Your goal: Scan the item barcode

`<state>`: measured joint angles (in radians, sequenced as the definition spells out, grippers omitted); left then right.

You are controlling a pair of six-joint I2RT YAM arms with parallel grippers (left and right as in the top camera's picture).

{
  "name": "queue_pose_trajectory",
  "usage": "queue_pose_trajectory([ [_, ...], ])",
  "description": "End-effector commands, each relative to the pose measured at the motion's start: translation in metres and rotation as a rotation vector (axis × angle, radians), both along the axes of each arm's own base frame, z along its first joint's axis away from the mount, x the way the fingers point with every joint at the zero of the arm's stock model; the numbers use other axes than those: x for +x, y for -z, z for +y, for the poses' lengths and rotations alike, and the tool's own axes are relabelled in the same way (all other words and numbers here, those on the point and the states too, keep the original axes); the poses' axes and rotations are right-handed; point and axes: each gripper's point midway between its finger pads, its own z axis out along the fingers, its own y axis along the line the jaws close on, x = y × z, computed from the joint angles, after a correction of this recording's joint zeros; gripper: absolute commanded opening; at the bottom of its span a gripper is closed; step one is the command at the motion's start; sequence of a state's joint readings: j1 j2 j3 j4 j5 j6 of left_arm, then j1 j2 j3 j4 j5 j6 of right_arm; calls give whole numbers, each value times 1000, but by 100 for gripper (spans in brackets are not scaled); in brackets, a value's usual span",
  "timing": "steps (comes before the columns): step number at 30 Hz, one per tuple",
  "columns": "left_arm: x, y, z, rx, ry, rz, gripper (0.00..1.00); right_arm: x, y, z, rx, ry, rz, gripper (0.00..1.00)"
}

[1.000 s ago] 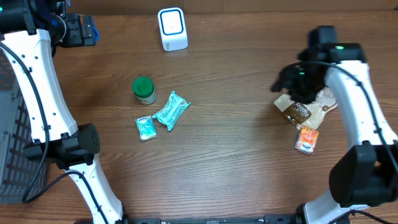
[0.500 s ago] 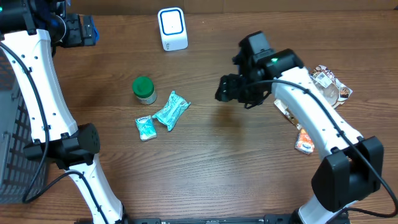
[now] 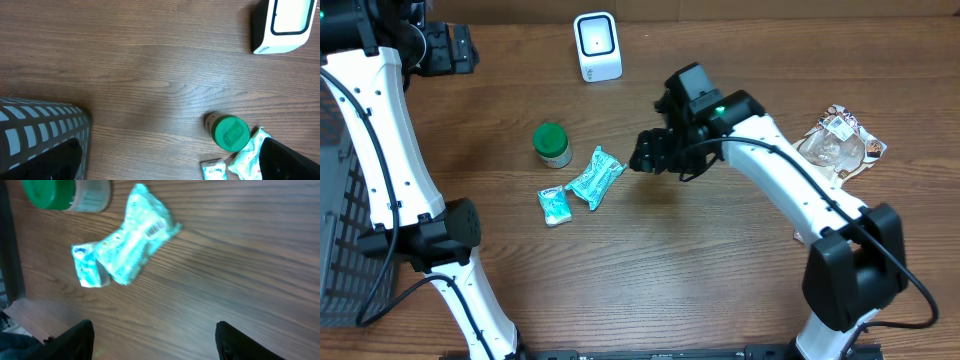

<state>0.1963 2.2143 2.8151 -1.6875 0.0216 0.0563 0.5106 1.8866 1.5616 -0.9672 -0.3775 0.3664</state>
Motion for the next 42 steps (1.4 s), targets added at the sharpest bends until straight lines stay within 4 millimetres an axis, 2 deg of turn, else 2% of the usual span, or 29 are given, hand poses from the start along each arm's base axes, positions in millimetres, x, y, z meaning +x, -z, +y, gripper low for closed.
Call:
queue_pose_trajectory([
  [1,-5,-15,-4,15,15,-34,100,-10,16,28,26,-57,22,75],
  [7,-5,-15,-4,15,15,-34,99,-6,52,59,43,68,107,68],
  [12,-5,-15,-4,15,15,-34,100,-9,68,83,60,154,153,64],
  [16,-5,-15,-4,15,15,-34,99,-10,82,83,-20,274,152,62],
  [22,-5,-15,-4,15,15,-34,99,-8,97,102,-23,299,103,48],
  [31,-5,-15,-4,15,15,-34,99,-8,115,90,-109,328,82,34],
  [35,-5,-15,-4,15,15,-34,100,-10,122,82,-141,333,72,23],
  [40,-5,-15,-4,15,15,-34,100,-16,135,67,-207,290,52,21],
  [42,-5,-15,-4,15,15,-34,100,-18,137,63,-227,261,49,12],
])
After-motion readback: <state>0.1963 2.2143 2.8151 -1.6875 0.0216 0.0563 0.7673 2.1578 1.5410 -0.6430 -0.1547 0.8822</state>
